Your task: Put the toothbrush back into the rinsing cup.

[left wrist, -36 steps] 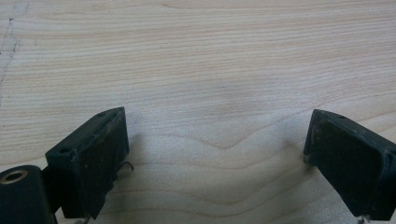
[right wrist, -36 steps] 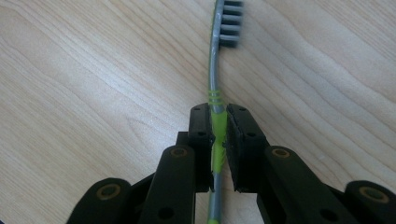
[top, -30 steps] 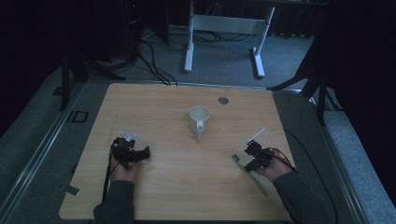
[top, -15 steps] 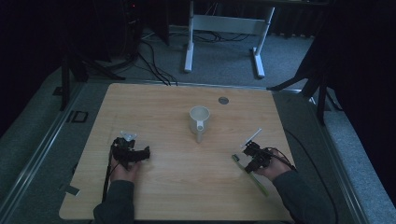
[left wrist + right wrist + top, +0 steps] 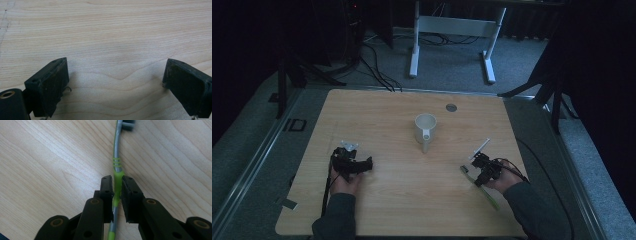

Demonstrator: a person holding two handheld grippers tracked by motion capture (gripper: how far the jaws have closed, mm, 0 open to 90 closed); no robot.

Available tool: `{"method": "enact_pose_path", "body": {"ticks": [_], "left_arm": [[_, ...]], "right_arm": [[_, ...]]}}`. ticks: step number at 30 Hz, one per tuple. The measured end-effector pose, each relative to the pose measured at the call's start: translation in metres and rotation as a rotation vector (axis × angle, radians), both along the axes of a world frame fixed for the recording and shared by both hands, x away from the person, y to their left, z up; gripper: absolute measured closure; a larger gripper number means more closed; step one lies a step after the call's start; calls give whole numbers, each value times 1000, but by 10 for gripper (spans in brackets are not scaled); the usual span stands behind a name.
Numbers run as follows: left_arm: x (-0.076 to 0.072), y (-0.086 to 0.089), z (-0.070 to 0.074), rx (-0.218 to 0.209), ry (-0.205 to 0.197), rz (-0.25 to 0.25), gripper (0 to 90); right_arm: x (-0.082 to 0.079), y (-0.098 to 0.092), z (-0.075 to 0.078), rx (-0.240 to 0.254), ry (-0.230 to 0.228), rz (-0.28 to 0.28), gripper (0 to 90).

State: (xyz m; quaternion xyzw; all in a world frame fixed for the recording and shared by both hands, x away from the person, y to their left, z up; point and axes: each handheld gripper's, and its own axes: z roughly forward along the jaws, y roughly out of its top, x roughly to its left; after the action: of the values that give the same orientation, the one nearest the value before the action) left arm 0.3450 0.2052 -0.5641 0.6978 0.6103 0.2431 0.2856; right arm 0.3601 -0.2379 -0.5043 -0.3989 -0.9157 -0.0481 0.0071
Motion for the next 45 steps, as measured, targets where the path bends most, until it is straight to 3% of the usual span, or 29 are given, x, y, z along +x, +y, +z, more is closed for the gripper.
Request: {"method": "enact_pose_path", "body": {"ticks": [40,45], "left_arm": [[0,0,0,-1,-1,0,69],[0,0,0,0,-1,-1,70]], "right_arm": [[2,12,-9,-93,-6,45,798],[1,9,-5,-72,-10,35,801]]}}
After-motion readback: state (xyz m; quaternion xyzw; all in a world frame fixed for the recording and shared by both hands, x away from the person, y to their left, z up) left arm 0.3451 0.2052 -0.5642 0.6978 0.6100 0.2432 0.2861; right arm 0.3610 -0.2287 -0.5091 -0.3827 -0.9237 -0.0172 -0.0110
